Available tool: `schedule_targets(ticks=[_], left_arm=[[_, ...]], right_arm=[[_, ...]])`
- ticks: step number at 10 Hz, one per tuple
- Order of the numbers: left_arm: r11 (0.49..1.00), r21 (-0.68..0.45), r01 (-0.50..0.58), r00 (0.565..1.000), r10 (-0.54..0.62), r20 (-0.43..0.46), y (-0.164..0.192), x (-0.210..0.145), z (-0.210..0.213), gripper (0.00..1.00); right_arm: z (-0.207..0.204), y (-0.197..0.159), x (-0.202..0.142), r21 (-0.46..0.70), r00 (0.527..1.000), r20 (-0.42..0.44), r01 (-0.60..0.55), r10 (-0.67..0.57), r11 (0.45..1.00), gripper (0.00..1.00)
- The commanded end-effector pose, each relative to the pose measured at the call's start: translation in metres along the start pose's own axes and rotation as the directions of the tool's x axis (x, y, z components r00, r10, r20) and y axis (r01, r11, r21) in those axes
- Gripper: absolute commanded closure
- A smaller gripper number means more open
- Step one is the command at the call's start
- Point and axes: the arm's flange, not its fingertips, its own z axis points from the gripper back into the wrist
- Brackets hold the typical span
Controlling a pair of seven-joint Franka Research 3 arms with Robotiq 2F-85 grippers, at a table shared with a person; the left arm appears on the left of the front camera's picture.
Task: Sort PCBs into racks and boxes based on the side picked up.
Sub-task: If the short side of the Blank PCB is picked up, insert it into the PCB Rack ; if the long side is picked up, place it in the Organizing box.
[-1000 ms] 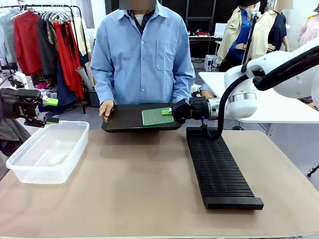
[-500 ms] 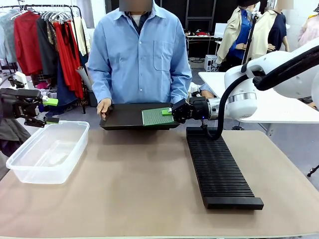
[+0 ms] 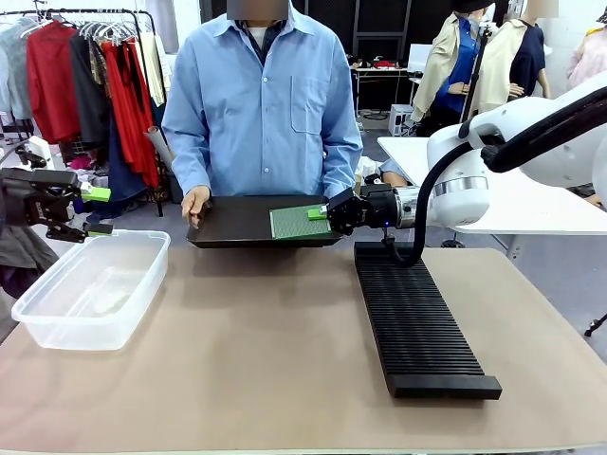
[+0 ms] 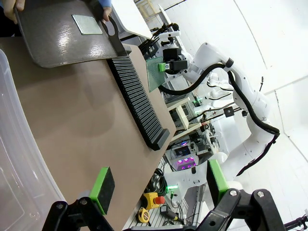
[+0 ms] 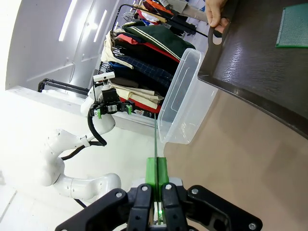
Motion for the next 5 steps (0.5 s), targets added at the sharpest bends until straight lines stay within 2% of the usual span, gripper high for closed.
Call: schedule_targets(ticks=[1, 3, 5], left_arm=[[1.0, 0.0, -0.001, 1.0, 0.001, 0.002, 0.0, 0.0, 0.001, 0.0], [1.0, 0.0, -0.001, 1.0, 0.001, 0.002, 0.0, 0.0, 0.001, 0.0], [1.0, 0.0, -0.001, 1.0, 0.001, 0.002, 0.0, 0.0, 0.001, 0.0]], right_arm=[[-0.001, 0.002, 0.001, 0.018, 1.0, 0.011, 0.002, -0.002, 1.0, 1.0], [0.0, 0.0, 0.0, 0.0, 1.0, 0.0, 0.0, 0.0, 1.0, 1.0], [0.023, 0.011, -0.002, 0.062, 1.0, -0.005, -0.002, 0.003, 0.998, 1.0]])
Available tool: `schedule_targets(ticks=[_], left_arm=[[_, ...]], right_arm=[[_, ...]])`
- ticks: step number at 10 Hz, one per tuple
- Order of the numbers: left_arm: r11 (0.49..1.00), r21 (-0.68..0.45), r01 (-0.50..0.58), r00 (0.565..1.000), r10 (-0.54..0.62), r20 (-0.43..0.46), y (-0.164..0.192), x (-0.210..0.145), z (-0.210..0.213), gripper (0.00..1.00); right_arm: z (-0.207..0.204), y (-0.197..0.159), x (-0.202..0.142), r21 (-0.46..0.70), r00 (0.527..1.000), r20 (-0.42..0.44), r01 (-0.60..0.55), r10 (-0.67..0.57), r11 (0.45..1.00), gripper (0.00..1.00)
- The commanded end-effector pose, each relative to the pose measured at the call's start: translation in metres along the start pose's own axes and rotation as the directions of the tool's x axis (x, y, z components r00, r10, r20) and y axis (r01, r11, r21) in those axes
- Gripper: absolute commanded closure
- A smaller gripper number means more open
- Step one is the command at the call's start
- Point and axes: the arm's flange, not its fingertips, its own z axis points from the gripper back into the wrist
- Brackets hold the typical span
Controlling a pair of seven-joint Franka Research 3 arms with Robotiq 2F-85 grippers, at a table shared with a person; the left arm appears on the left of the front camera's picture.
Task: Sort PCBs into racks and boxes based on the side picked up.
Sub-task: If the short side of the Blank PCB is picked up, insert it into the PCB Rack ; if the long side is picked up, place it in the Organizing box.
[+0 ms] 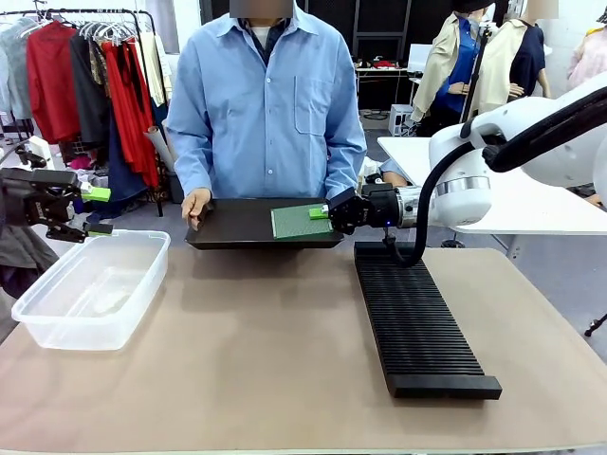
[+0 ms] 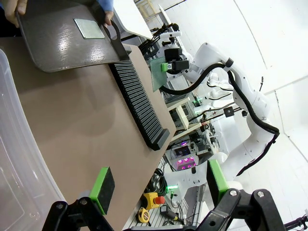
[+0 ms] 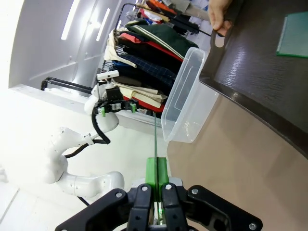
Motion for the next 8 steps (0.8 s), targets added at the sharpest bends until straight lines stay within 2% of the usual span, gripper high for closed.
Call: schedule_targets(ticks=[1, 4, 8], left_arm=[[1.0, 0.0, -0.001, 1.0, 0.001, 0.002, 0.0, 0.0, 0.001, 0.0], [1.0, 0.0, -0.001, 1.0, 0.001, 0.002, 0.0, 0.0, 0.001, 0.0], [1.0, 0.0, -0.001, 1.0, 0.001, 0.002, 0.0, 0.0, 0.001, 0.0]], right_arm=[[0.027, 0.012, -0.001, 0.046, 1.0, 0.011, -0.008, 0.007, 0.999, 1.0], [0.072, 0.021, -0.001, 0.061, 0.999, -0.001, -0.036, 0.036, 0.998, 1.0], [0.126, 0.025, -0.016, 0.042, 0.982, 0.011, -0.189, 0.188, 0.981, 1.0]])
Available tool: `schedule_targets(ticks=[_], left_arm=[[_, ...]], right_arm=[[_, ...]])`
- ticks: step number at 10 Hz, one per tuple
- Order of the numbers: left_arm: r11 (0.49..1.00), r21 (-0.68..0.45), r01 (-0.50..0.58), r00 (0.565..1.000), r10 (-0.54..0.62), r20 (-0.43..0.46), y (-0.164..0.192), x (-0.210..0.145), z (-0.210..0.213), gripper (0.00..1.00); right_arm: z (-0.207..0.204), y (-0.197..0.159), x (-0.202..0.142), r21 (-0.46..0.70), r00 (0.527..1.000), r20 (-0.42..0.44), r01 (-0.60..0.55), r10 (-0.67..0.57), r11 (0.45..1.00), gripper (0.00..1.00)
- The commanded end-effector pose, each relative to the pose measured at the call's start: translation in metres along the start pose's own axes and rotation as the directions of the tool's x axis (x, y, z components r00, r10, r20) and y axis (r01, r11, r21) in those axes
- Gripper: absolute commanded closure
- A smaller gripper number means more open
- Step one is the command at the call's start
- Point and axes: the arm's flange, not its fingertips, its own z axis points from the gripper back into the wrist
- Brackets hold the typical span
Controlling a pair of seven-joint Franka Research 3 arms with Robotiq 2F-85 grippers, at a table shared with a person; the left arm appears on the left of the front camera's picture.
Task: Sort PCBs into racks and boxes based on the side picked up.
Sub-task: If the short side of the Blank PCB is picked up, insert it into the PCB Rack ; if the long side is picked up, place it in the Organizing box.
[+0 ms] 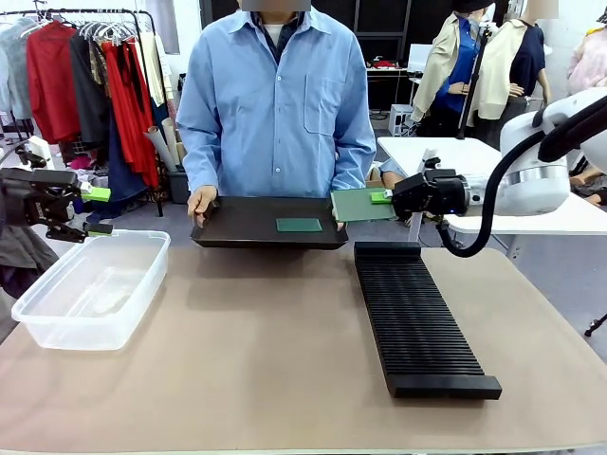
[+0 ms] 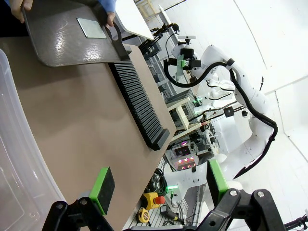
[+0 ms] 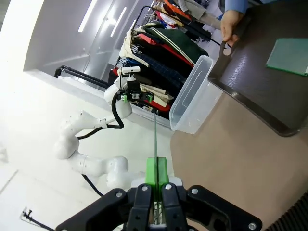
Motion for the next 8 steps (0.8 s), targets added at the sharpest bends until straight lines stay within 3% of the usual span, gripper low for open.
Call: schedule_targets(ticks=[1, 5, 6, 7, 8], left_arm=[[1.0, 0.0, 0.0, 1.0, 0.0, 0.002, 0.0, 0.0, 0.001, 0.0], [1.0, 0.0, 0.0, 1.0, 0.0, 0.002, 0.0, 0.0, 0.001, 0.0], [1.0, 0.0, 0.0, 1.0, 0.0, 0.002, 0.0, 0.0, 0.001, 0.0], [1.0, 0.0, 0.0, 1.0, 0.0, 0.002, 0.0, 0.0, 0.001, 0.0], [1.0, 0.0, 0.0, 1.0, 0.0, 0.002, 0.0, 0.0, 0.001, 0.0]], right_arm=[[0.009, 0.003, -0.018, 0.053, 0.994, -0.031, -0.102, 0.104, 0.993, 1.0], [0.043, -0.007, -0.041, 0.125, 0.975, 0.041, -0.22, 0.216, 0.967, 1.0], [0.055, -0.009, -0.045, 0.133, 0.96, 0.048, -0.279, 0.275, 0.951, 1.0], [0.092, -0.02, -0.048, 0.055, 0.901, 0.019, -0.434, 0.434, 0.899, 1.0], [0.093, -0.021, -0.048, 0.059, 0.898, 0.022, -0.44, 0.44, 0.896, 1.0]])
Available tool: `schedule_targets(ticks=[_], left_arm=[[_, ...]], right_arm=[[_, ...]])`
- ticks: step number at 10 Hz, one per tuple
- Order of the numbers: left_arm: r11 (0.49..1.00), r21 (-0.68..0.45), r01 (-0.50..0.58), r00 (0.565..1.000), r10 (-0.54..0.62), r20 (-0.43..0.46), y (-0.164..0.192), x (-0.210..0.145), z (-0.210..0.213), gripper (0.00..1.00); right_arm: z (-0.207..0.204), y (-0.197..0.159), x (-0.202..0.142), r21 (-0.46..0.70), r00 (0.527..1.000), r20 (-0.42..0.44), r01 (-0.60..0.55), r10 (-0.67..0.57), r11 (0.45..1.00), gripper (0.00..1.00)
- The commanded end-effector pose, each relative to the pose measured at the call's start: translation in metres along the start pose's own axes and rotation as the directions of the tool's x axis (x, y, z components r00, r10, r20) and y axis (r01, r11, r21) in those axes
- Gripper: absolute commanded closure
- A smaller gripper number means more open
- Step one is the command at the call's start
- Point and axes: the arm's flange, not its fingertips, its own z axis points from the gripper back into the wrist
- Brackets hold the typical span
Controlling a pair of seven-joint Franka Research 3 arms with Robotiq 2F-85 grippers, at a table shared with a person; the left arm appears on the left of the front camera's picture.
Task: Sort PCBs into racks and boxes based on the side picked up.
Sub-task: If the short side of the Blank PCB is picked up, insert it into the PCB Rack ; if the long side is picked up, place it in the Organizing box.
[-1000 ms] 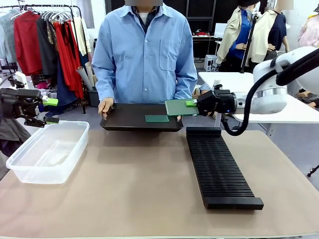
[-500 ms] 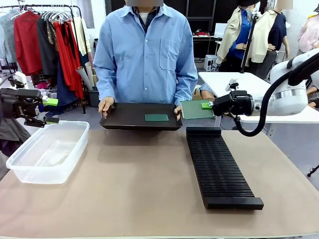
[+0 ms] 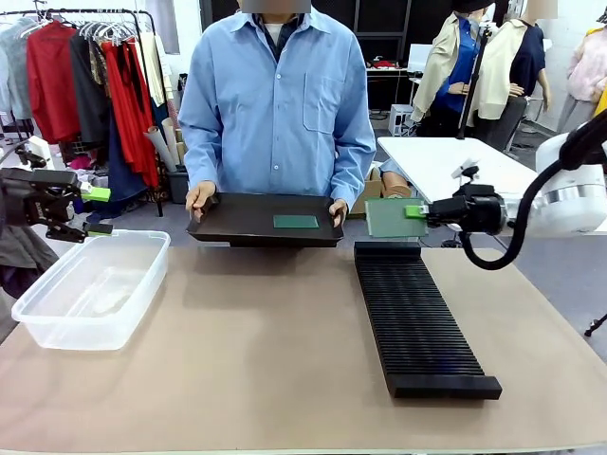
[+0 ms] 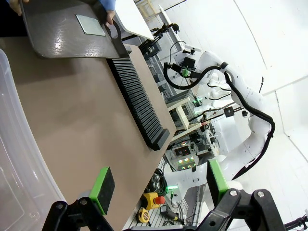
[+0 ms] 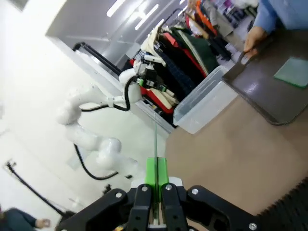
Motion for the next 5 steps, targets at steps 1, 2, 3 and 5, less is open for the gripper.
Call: schedule_targets(ticks=[1, 2, 3, 5], left_arm=[[1.0, 0.0, 0.0, 1.0, 0.0, 0.002, -0.001, 0.0, 0.001, 0.0], [1.0, 0.0, 0.0, 1.0, 0.0, 0.002, -0.001, 0.0, 0.001, 0.0], [1.0, 0.0, 0.0, 1.0, 0.0, 0.002, -0.001, 0.0, 0.001, 0.0], [1.0, 0.0, 0.0, 1.0, 0.0, 0.002, -0.001, 0.0, 0.001, 0.0]], right_arm=[[0.034, -0.004, -0.008, -0.014, 0.985, -0.024, -0.169, 0.169, 0.985, 1.0], [0.044, -0.01, -0.005, 0.009, 0.967, -0.04, -0.252, 0.253, 0.968, 1.0], [0.052, -0.014, -0.005, 0.003, 0.953, -0.049, -0.298, 0.298, 0.955, 1.0], [0.058, -0.021, -0.009, 0.013, 0.945, -0.011, -0.325, 0.326, 0.945, 1.0]])
